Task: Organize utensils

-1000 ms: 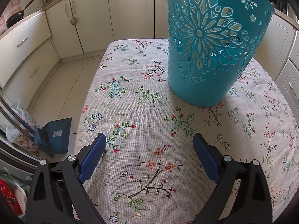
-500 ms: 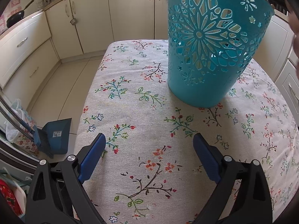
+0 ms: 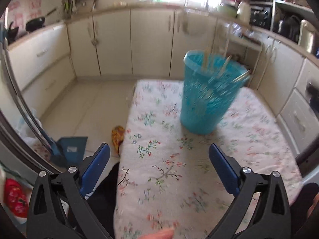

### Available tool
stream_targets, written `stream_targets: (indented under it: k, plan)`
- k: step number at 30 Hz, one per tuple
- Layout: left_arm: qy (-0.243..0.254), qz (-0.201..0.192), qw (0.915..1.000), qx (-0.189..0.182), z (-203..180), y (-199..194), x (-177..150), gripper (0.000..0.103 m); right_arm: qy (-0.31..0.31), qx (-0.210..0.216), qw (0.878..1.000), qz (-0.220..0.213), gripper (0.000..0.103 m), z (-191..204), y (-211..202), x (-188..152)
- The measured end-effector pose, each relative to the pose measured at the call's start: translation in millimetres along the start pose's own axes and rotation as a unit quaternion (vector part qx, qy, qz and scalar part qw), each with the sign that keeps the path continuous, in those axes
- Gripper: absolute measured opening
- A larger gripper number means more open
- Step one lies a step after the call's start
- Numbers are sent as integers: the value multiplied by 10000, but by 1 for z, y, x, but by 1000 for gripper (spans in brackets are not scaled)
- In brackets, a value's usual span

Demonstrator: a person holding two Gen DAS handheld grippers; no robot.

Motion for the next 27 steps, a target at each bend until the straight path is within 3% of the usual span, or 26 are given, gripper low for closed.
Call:
stream_targets:
  k: [4,9,13,17,23,27]
  plan:
    - [200,-350,9992,-71,-11,-68,-2,95,20,68,10000,-12,90,10,-49,-15]
    - [702,-536,9951,444,-21,-138,-18,95,-57,240,9990,-377,94,36,-110,-11]
    - [622,-478,9966,246,-20,-186,-35,95,-121,344,9968,-715,95,57,-161,-18]
    - [504,-614,9964,287,-14,-227,-56,95,-104,409,9955,-845,95,70,-195,-39]
    - [326,-874,9944,493,-2,-273,-86,95,-153,296,9946,-980,95,77,-221,-78]
    - [230,-939,9944,433,2,-290,-96,95,-195,201,9946,-998,95,77,-231,-87]
Point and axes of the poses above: each gripper's, at about its wrist camera, not at the fingertips, and y roughly the way its jaws point, z to its left, x to its top, the point moved 9 cm from there along y, roughly the way its jaws point, and after that the axes turned 8 degrees about z, right-handed, at the moved point
